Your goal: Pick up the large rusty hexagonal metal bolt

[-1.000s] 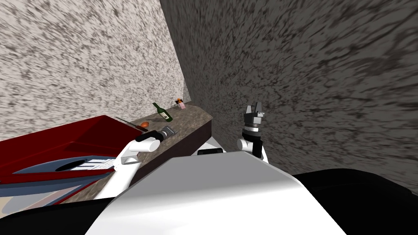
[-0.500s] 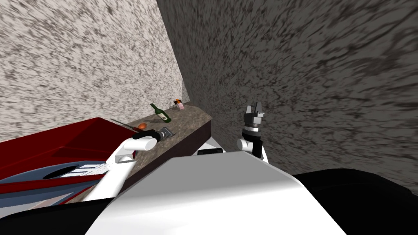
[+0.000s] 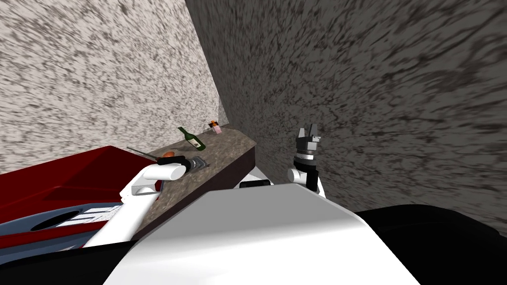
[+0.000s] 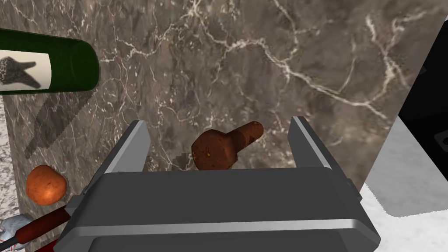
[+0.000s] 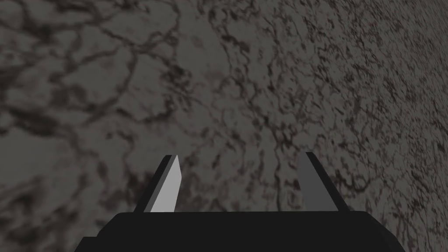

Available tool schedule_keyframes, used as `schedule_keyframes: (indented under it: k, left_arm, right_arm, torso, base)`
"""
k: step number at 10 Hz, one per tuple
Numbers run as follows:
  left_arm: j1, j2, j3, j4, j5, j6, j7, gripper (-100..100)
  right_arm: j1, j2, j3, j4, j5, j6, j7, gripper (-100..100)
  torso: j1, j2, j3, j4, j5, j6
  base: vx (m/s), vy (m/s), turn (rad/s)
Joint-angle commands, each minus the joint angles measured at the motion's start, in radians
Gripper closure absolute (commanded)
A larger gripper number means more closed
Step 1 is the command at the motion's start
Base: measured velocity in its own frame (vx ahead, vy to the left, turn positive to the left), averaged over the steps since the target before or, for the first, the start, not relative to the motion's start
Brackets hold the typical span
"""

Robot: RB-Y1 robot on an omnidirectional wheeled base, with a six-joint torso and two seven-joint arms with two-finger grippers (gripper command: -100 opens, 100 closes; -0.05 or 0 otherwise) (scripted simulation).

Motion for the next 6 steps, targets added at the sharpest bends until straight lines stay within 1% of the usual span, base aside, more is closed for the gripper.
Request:
schedule_keyframes:
  k: [1, 4, 5, 6]
  left_arm:
    - [-0.001, 0.013, 0.007, 0.001, 0.012, 0.030, 0.013, -100]
    - [-0.010, 0.051, 0.021, 0.009, 0.041, 0.096, 0.048, -100]
    - [-0.011, 0.058, 0.024, 0.010, 0.047, 0.109, 0.056, -100]
    - [-0.012, 0.054, 0.021, 0.010, 0.043, 0.099, 0.050, -100]
  right_arm:
    - [0.000, 0.000, 0.000, 0.000, 0.000, 0.000, 0.000, 0]
    - [0.000, 0.000, 0.000, 0.000, 0.000, 0.000, 0.000, 0]
    - [0.000, 0.000, 0.000, 0.000, 0.000, 0.000, 0.000, 0]
    - [0.000, 0.000, 0.000, 0.000, 0.000, 0.000, 0.000, 0]
  torso:
    - [0.000, 0.000, 0.000, 0.000, 0.000, 0.000]
    - [0.000, 0.001, 0.000, 0.000, 0.000, 0.000]
    - [0.000, 0.001, 0.000, 0.000, 0.000, 0.000]
    - [0.000, 0.001, 0.000, 0.000, 0.000, 0.000]
  base:
    - [0.017, 0.000, -0.011]
    - [0.014, -0.004, -0.032]
    - [0.013, -0.002, -0.022]
    - [0.006, 0.000, -0.003]
